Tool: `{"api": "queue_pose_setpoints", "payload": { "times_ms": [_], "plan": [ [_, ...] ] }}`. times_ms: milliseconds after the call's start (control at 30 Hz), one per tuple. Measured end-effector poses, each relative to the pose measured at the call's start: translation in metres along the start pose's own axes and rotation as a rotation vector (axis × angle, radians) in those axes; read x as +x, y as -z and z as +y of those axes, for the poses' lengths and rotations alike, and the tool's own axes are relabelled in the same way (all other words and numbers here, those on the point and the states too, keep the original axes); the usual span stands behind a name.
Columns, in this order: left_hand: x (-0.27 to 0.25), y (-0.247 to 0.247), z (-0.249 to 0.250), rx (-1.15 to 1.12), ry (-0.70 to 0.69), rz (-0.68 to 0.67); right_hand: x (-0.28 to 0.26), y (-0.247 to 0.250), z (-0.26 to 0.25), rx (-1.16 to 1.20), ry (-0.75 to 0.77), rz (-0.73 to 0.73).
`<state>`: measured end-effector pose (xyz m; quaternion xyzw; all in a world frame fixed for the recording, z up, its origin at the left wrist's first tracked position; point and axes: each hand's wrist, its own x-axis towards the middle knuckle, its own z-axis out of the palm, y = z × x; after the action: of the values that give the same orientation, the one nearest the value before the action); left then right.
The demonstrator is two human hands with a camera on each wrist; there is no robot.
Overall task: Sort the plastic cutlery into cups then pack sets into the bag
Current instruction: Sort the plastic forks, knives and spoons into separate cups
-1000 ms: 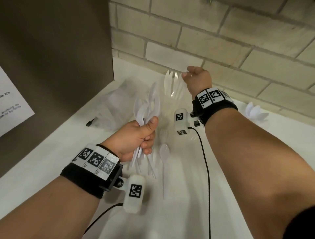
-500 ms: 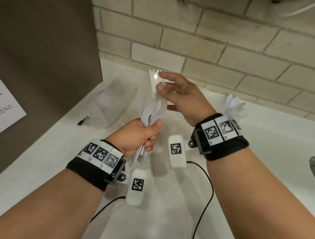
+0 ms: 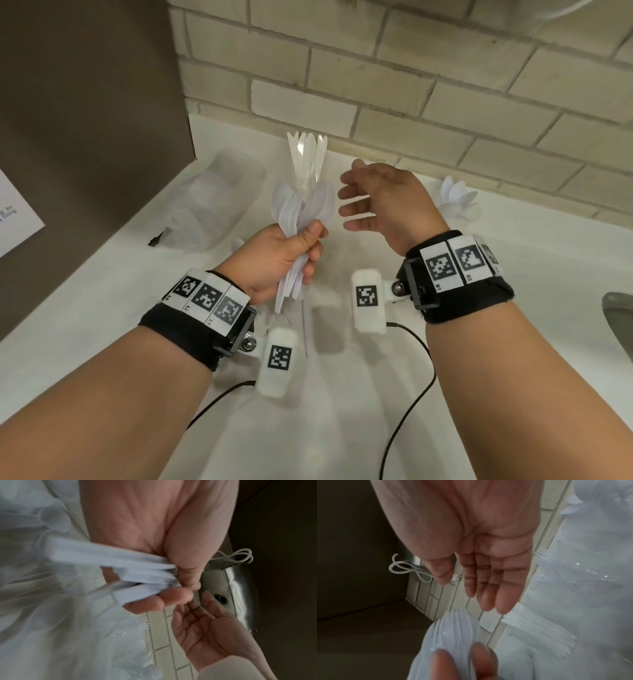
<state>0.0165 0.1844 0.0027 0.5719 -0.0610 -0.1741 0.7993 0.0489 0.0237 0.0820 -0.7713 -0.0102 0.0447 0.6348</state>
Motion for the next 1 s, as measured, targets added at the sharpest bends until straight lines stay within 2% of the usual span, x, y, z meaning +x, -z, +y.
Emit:
{"api": "queue_pose_setpoints", "payload": {
  "times_ms": [167,367,567,767,833,900,1000],
  "plan": [
    [0.004,-0.002,-0.001,0.032,-0.038,0.048,-0.012,-0.011,0.009,-0.177,0.004,-0.091],
    [0.006,-0.007,-0.002,0.067,-0.041,0.129,-0.016,-0.022,0.014,-0.136,0.014,-0.026],
    [0.004,-0.008,-0.001,0.007,-0.035,0.128,-0.013,-0.027,0.014,-0.129,-0.005,-0.017],
    [0.006,-0.008,0.000,-0.039,0.023,0.144,-0.008,-0.032,0.021,-0.169,0.014,0.082],
    [0.007,-0.008,0.002,-0.019,0.024,0.160,-0.007,-0.032,0.021,-0.093,0.026,0.168],
    [0.006,-0.007,0.003,0.014,0.027,0.170,-0.008,-0.029,0.016,0.094,0.041,0.252],
    [0.005,-0.007,0.003,0.007,0.022,0.164,-0.012,-0.025,0.004,0.302,0.122,0.260]
  ]
}}
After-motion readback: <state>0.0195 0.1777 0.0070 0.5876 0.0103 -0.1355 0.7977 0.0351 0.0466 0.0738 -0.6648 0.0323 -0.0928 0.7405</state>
